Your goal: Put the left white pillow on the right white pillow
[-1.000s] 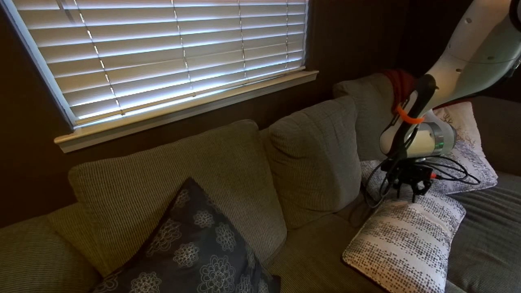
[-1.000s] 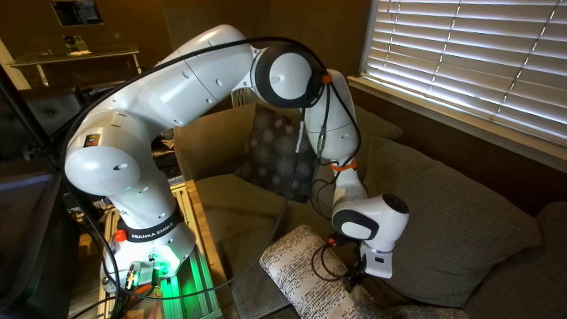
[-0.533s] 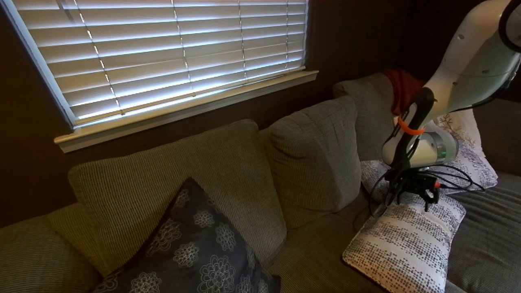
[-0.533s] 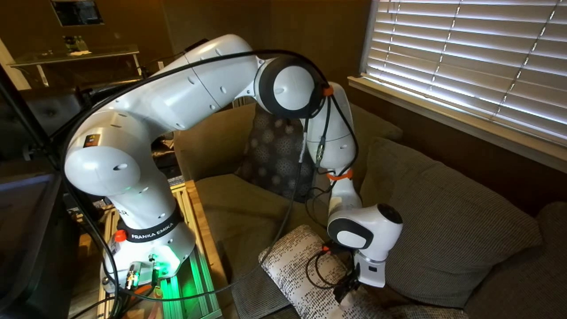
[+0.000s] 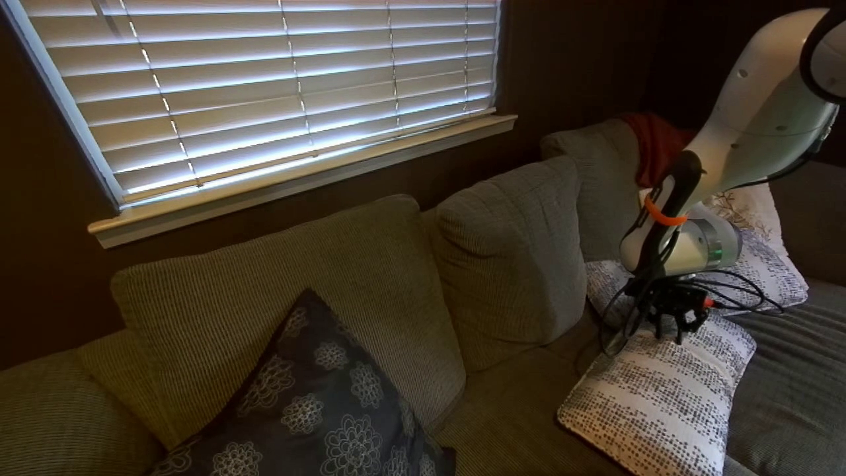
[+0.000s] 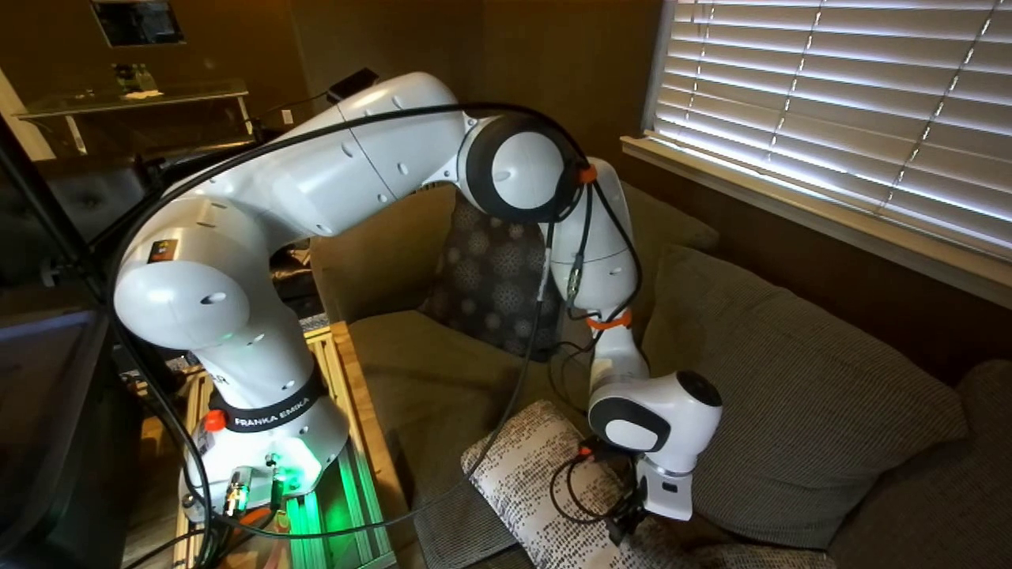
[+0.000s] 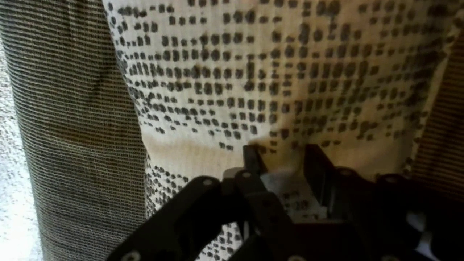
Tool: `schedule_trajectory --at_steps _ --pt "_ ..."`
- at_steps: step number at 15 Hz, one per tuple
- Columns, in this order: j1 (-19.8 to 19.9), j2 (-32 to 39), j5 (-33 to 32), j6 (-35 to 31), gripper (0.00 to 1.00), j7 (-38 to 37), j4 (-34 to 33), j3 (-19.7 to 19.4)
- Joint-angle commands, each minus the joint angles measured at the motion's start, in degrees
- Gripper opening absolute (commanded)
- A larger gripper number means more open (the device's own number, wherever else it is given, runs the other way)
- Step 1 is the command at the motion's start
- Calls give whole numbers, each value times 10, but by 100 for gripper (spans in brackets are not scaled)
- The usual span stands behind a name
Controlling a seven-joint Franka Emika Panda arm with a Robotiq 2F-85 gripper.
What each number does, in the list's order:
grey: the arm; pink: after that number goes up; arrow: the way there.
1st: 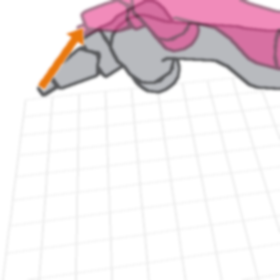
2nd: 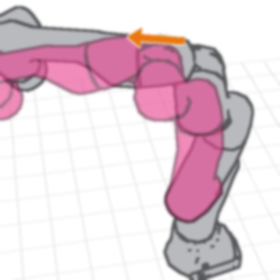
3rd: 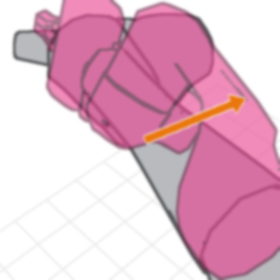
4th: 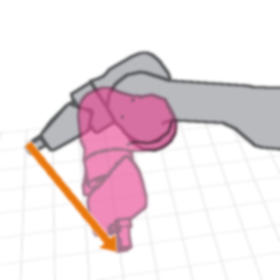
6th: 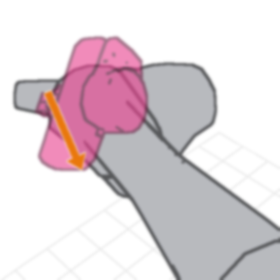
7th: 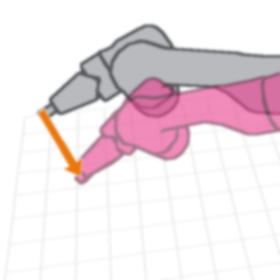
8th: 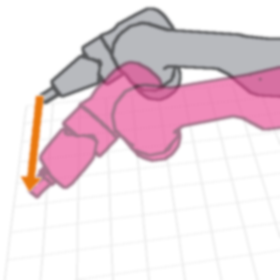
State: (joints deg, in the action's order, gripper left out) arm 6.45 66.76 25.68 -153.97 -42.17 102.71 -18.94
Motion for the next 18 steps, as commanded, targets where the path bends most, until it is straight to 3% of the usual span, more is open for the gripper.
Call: schedule_trajectory --at_steps 1,2,7,15,18 --pt "3 12 -24 13 8 -22 -20 -3" --pt "3 12 -25 13 2 -22 -20 -3" --pt "-8 -10 -21 10 1 -30 2 -5" --pt "-51 -144 -23 -35 1 -37 119 -36" --pt "-65 -189 -25 -80 1 -34 157 -55"
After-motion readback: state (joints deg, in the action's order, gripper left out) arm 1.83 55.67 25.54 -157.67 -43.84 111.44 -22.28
